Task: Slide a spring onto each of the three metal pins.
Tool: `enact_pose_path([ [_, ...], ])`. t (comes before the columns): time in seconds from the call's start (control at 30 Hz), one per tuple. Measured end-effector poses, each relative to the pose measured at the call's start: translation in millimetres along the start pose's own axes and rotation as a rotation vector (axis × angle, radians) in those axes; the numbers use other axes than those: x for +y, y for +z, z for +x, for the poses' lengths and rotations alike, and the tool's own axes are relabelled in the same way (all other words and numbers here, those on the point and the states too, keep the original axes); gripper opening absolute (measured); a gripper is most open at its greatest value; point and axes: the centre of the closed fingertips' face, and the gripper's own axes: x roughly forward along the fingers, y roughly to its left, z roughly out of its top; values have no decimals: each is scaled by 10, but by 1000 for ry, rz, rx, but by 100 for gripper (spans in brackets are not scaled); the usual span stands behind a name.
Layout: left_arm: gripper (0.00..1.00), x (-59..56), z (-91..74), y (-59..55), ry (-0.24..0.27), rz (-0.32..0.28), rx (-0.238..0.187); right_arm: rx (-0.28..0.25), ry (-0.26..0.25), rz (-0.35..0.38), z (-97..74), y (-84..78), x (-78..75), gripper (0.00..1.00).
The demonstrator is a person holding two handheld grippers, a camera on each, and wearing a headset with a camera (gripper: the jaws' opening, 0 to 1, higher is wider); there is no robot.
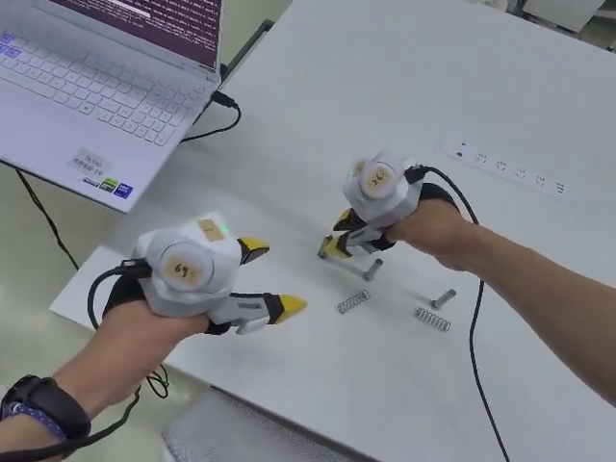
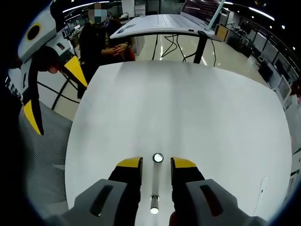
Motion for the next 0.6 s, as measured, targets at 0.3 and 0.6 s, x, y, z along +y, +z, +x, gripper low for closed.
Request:
enact_pose_path([
  [0.3, 48, -21, -44, 10, 2, 12, 5, -37, -22, 54, -70, -15, 2, 24],
  [0.6, 48, 12, -105, 10, 22, -5, 1, -128, -88, 122, -270, -26, -35, 28],
])
